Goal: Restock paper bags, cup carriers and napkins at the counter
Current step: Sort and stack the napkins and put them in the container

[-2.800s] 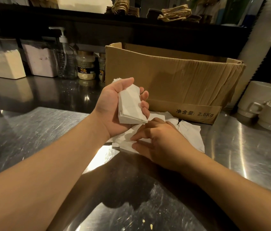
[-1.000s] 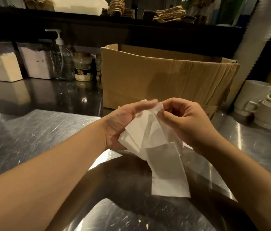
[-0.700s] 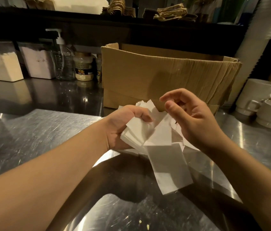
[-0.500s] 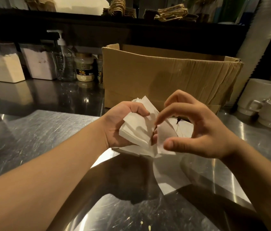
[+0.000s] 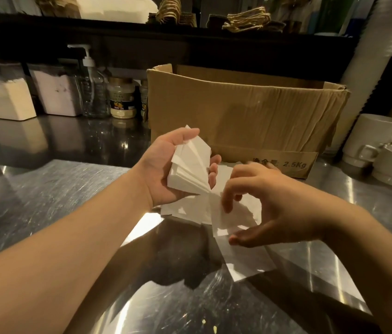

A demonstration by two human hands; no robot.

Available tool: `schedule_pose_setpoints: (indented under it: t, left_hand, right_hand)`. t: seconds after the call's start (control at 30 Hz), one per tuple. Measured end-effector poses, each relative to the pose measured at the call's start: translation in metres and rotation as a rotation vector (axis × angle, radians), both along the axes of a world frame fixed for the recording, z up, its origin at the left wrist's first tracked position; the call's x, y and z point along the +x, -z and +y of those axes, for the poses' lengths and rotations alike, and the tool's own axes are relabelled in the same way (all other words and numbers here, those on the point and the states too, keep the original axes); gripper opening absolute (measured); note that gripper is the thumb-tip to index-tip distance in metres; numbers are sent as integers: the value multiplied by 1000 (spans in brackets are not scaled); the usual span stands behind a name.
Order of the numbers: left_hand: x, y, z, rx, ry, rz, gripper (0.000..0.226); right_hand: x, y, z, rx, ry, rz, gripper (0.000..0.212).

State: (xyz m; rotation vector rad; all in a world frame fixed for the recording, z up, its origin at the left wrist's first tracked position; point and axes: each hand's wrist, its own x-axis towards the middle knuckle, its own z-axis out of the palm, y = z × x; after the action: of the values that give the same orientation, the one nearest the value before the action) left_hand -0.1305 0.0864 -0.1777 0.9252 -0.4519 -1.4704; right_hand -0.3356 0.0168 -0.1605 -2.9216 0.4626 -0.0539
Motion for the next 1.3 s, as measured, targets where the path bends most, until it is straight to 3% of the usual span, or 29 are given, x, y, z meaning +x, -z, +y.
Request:
schedule_pose_setpoints:
  t: [0.23, 0.3, 0.4, 0.47, 0.57, 0.7, 0.87, 0.9, 0.97, 1.03, 1.2, 1.3]
  left_hand:
    - [3, 2, -1, -86, -45, 12, 62]
    - [3, 2, -1, -123, -40, 11, 66]
    - [1, 4, -3, -153, -5, -2, 66]
    - [-1, 5, -3, -164, 50, -49, 64]
    - [-8, 8, -2, -140, 175, -113, 59]
    - [-16, 13, 0, -118, 288, -152, 38]
    - [-15, 18, -3, -157, 397, -119, 73]
    - [-17, 17, -2, -166, 398, -126, 70]
    - [-22, 14, 1, -182, 368, -151, 43]
    - [-25, 15, 2, -173, 324, -174, 27]
    - [-24, 16, -2, -178, 275, -100, 48]
    - [-28, 13, -1, -198, 233, -107, 30]
  right_hand:
    - [6, 10, -5, -116, -86, 2, 12]
    - [3, 8, -9, 145, -104, -133, 9]
    - [-6, 2, -13, 770, -222, -431, 9]
    - [-7, 1, -15, 915, -201, -617, 10]
    - [2, 7, -21, 813, 2, -779, 15]
    - [9, 13, -17, 800, 178, -808, 17]
    - [17, 17, -10, 730, 303, -842, 14]
    - [19, 19, -9, 712, 325, -849, 12]
    - [23, 24, -7, 655, 351, -848, 5]
    - [22, 29, -10, 536, 322, -821, 26]
    - [12, 30, -13, 346, 49, -588, 111]
    - [14, 28, -7, 234, 30, -495, 125]
